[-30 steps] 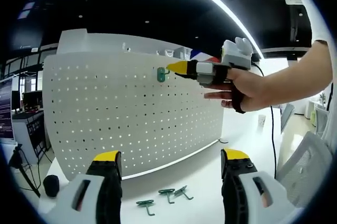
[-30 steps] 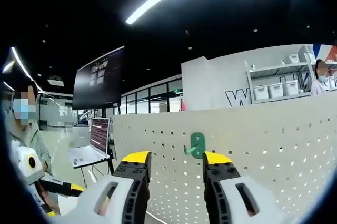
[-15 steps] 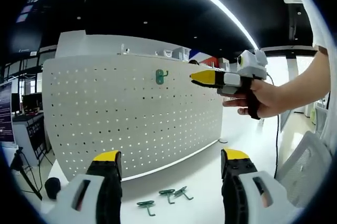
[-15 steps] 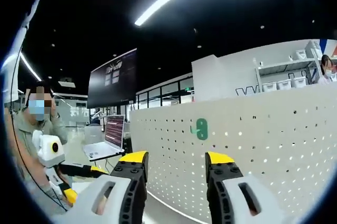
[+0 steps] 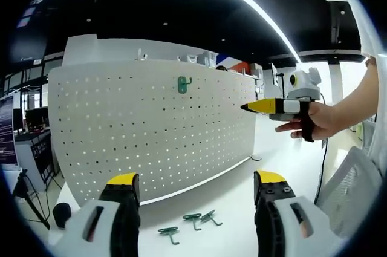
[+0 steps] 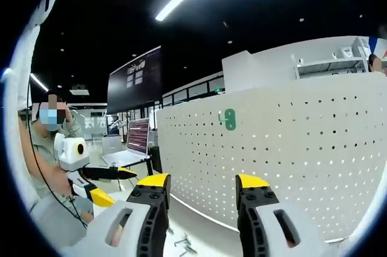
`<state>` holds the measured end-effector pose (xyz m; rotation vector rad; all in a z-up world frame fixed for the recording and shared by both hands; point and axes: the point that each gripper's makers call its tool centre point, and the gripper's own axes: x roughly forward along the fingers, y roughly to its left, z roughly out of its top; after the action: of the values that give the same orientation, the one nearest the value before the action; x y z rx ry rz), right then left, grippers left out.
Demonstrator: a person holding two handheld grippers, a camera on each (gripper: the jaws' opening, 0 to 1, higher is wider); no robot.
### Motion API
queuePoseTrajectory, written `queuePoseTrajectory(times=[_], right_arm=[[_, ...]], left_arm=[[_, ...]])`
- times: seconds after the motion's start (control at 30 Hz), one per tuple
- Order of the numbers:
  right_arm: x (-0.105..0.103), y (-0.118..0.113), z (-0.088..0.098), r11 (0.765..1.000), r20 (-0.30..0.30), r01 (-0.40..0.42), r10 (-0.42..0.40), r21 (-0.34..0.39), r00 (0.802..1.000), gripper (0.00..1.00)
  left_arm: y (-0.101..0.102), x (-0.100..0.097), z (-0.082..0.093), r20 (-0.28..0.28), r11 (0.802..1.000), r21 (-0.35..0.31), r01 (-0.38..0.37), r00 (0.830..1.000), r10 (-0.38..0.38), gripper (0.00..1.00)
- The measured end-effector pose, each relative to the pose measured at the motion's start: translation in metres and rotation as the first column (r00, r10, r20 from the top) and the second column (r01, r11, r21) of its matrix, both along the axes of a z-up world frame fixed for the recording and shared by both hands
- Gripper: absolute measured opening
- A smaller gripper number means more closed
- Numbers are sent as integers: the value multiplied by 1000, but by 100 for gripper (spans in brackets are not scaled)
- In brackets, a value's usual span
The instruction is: Insert the hook assembly into the mounting plate slot until the hook locks in place.
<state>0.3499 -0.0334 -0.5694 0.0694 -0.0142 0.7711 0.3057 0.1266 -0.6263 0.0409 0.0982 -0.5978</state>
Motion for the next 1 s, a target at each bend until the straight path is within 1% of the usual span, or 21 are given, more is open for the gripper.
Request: queuePoseTrajectory(times=[0.07, 0.23, 0.33, 0.5, 0.57, 0.6, 0.63, 0.83, 1.0], right_arm=[[-4, -3, -2, 1000, 0, 3, -3, -4, 1000, 41], [-15, -19, -12, 1000, -21, 25, -26, -4, 999, 41], [-22, -27, -20, 999, -33, 31, -32, -18, 999, 41], [-34, -37, -28, 999, -44, 46, -48, -28, 998, 41], [-38, -39, -29, 999, -43, 47, -48, -27, 998, 41], [-40, -40, -33, 998, -45, 47, -49, -47, 998, 42], [-41, -41, -36, 998, -48, 46, -49, -49, 998, 42], [-54, -47, -43, 997, -62, 56, -59, -49, 996, 42], [-61, -53, -49, 997, -80, 67, -70, -49, 994, 42]], left_arm=[[1, 0, 0, 0, 1000, 0, -4, 1000, 4, 80], [1, -2, -2, -4, 1000, 0, -6, 1000, 6, 80], [0, -3, -1, -1, 1000, 1, -3, 1000, 3, 80], [1, -5, -1, -2, 1000, 0, -5, 1000, 5, 80], [2, -5, -3, -7, 1000, 5, -13, 1000, 13, 80], [3, -6, -2, -9, 1000, 0, -16, 1000, 16, 80], [4, -6, -2, -9, 1000, -5, -19, 1000, 19, 80], [6, -7, -1, -6, 1000, -2, -20, 1000, 20, 80], [8, -9, -3, -9, 1000, -3, -22, 1000, 22, 80]])
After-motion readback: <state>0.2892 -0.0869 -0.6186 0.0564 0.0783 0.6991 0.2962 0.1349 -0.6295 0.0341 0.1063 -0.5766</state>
